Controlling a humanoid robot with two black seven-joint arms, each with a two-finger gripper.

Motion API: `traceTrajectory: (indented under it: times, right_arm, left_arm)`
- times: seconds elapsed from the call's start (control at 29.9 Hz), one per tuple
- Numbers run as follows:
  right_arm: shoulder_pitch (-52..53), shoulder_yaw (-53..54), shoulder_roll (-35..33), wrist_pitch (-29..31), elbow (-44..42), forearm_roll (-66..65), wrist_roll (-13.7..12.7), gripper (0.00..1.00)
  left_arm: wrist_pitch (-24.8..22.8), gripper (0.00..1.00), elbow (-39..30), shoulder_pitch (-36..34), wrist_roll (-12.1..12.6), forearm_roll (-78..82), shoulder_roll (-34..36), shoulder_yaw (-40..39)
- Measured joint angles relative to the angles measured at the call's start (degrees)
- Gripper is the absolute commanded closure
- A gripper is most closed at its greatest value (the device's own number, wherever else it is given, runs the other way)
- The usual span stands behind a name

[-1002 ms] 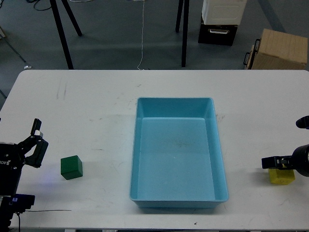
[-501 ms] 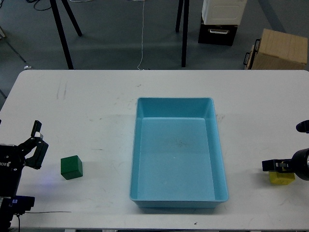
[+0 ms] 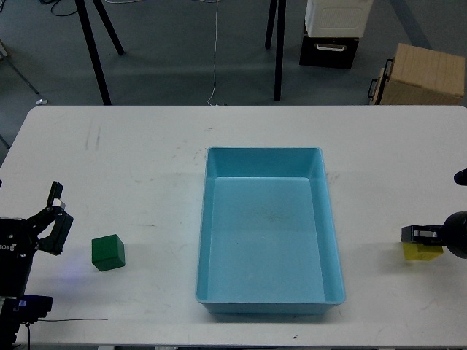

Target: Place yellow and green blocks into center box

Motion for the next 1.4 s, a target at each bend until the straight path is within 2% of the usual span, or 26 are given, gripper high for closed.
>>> traceTrajectory:
  times: [0.13,0.23,0.37,0.43,0.53,0.57,0.6,0.63,0.67,0.7,0.8,1.0,1.2,1.4]
  right_arm:
    - [6.06,5.12,1.33,-0.01,-0.20,4.99,1.39,1.00]
    - [12.00,5.29,6.26,-0.04,-0.82,8.12,3.26,1.00]
    - [17.32,0.61,17.58,-0.98,-3.96,13.69,3.91,0.99]
    - [19.35,-3.29,24.65,-1.83,-6.91,15.33,3.94,0.94]
    - [20.59,-7.83,33.96,-2.61,-11.14,16.10,3.91,0.74]
    - [20.66,-8.81,36.55,-2.78,-12.40,16.19,3.86,0.62]
    - [20.64,-9.55,38.75,-3.04,-13.39,16.24,3.84,0.39]
    - [20.53,-10.07,40.38,-3.64,-14.09,16.26,3.84,0.00]
    - [20.35,-10.66,41.96,-4.85,-14.69,16.28,3.84,0.03]
    - [20.22,-11.17,43.15,-6.33,-15.04,16.33,3.84,0.00]
    - [20.18,-12.05,44.89,-9.56,-15.57,16.59,3.88,0.00]
    - [20.58,-12.20,44.11,-10.39,-15.64,16.84,3.90,0.00]
    - [20.54,-9.78,39.71,-10.38,-15.77,21.05,3.56,0.00]
    - [19.79,3.33,30.37,-6.38,-20.14,32.68,3.38,0.00]
  left_arm:
    - [0.00,0.00,0.00,0.00,-0.01,0.00,0.05,0.00]
    - [0.00,0.00,0.00,0.00,0.00,0.00,0.05,0.00]
    - [0.00,0.00,0.01,-0.10,-0.01,0.00,0.05,-0.03]
    - [0.00,0.00,0.01,-0.27,-0.06,0.00,0.04,-0.07]
    - [0.00,0.00,0.01,-0.54,-0.08,0.00,-0.02,-0.09]
    - [0.00,0.00,0.01,-0.58,-0.09,0.00,-0.02,-0.09]
    - [0.00,0.00,0.01,-0.61,-0.09,0.00,-0.03,-0.10]
    - [0.00,0.00,0.01,-0.63,-0.09,0.00,-0.03,-0.10]
    - [0.00,0.00,0.01,-0.63,-0.09,0.00,-0.04,-0.10]
    - [0.00,0.00,0.01,-0.64,-0.09,0.01,-0.03,-0.10]
    - [0.00,0.00,0.01,-0.62,-0.14,0.02,-0.03,-0.10]
    - [0.00,0.00,0.01,-0.55,-0.17,0.05,-0.03,-0.10]
    - [0.00,0.00,0.00,-0.55,-0.16,0.06,-0.03,-0.09]
    - [0.00,0.00,0.00,-0.81,-0.05,0.11,0.04,0.00]
